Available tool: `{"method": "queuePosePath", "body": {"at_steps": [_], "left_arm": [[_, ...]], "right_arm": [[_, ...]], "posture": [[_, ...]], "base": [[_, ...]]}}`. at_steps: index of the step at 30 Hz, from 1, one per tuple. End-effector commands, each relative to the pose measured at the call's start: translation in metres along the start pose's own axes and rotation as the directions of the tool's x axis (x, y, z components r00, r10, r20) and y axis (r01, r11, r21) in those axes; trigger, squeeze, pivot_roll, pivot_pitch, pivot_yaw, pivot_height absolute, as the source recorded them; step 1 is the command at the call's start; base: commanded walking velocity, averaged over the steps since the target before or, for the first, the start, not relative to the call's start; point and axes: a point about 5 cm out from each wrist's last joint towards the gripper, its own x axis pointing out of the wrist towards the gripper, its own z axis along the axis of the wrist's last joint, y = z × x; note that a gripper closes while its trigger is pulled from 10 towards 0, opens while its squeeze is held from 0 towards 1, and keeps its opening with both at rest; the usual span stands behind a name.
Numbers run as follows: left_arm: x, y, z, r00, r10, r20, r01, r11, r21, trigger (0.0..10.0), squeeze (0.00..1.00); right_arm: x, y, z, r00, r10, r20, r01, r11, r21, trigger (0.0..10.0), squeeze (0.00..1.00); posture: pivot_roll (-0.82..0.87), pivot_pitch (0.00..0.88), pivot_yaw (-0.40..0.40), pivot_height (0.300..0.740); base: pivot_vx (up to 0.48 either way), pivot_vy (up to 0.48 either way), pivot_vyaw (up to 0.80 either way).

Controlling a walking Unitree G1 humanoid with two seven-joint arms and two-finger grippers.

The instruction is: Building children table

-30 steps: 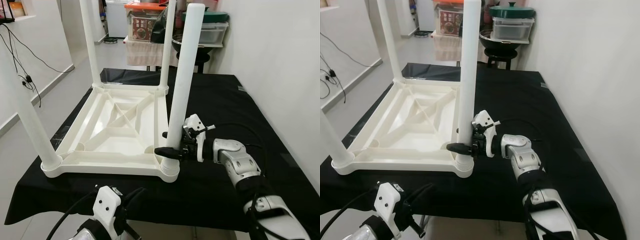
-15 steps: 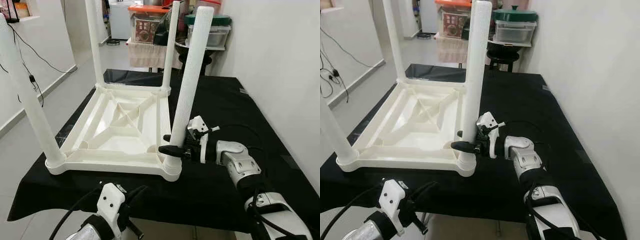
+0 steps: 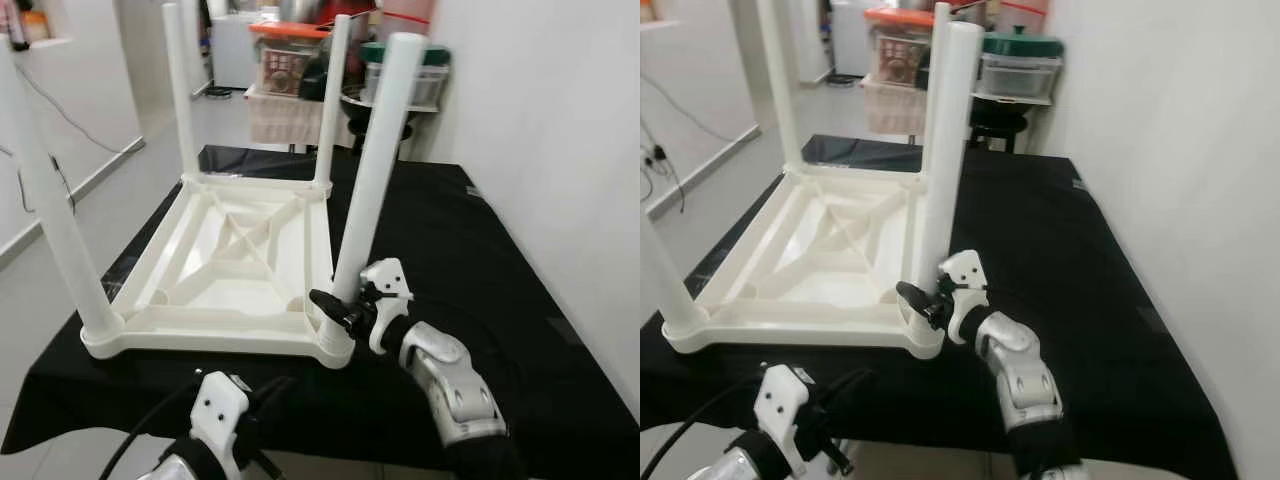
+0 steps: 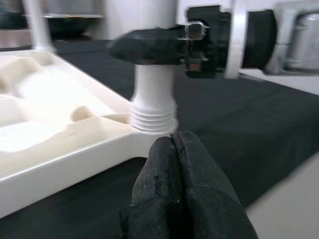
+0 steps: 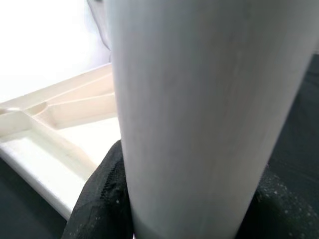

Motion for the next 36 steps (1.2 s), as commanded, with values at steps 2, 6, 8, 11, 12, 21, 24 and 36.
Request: {"method": "queuePosePath", "body": {"at_steps": [2,6,8,11,12,21,24,36], "left_arm": [[0.0,0.0,-0.001,1.0,0.007,-0.003,-0.007,1.0,0.011,10.0,0.0],[0.001,0.001,-0.001,1.0,0.017,0.001,-0.017,1.0,0.013,10.0,0.0],[0.001,0.001,-0.001,1.0,0.018,0.001,-0.018,1.0,0.012,10.0,0.0],[0.002,0.0,-0.001,1.0,0.018,0.001,-0.018,1.0,0.012,10.0,0.0],[0.003,0.0,-0.002,1.0,0.017,0.001,-0.017,1.0,0.012,10.0,0.0],[0.006,0.0,-0.003,1.0,0.01,-0.012,-0.01,1.0,0.02,10.0,0.0],[0.007,0.002,-0.003,1.0,0.02,-0.022,-0.019,0.999,0.033,10.0,0.0],[0.006,0.011,-0.008,0.991,0.118,-0.062,-0.115,0.992,0.045,10.0,0.0]], "right_arm": [[-0.006,-0.016,-0.032,0.979,-0.108,-0.171,0.109,0.994,-0.003,0.0,0.0],[-0.005,-0.014,-0.032,0.98,-0.106,-0.171,0.109,0.994,0.004,0.0,0.0],[-0.007,-0.011,-0.033,0.978,-0.103,-0.179,0.106,0.994,0.003,3.7,0.0],[-0.011,-0.003,-0.029,0.979,-0.106,-0.173,0.11,0.994,0.011,10.0,0.01],[-0.01,0.002,-0.023,0.987,-0.057,-0.148,0.062,0.998,0.028,10.0,1.0],[0.0,0.002,0.019,0.961,0.274,0.037,-0.275,0.961,0.011,10.0,0.0],[0.001,-0.006,0.025,0.932,0.36,0.027,-0.36,0.933,-0.03,10.0,0.0],[0.01,-0.019,0.029,0.928,0.373,0.006,-0.372,0.926,-0.06,10.0,0.0]], "posture": [[0.0,0.0,-0.075,0.74],[0.01,0.0,-0.081,0.74],[0.01,0.0,-0.081,0.74],[0.01,0.0,-0.081,0.74],[0.01,0.0,-0.079,0.74],[0.01,0.0,-0.073,0.74],[0.02,0.0,-0.073,0.74],[0.05,0.0,-0.085,0.74]], "base": [[0.0,0.0,0.0],[0.0,0.0,0.0],[0.0,0.0,0.0],[0.0,0.0,0.0],[0.0,0.0,0.0],[0.0,0.0,0.0],[0.0,0.0,0.0],[0.0,0.0,0.0]]}}
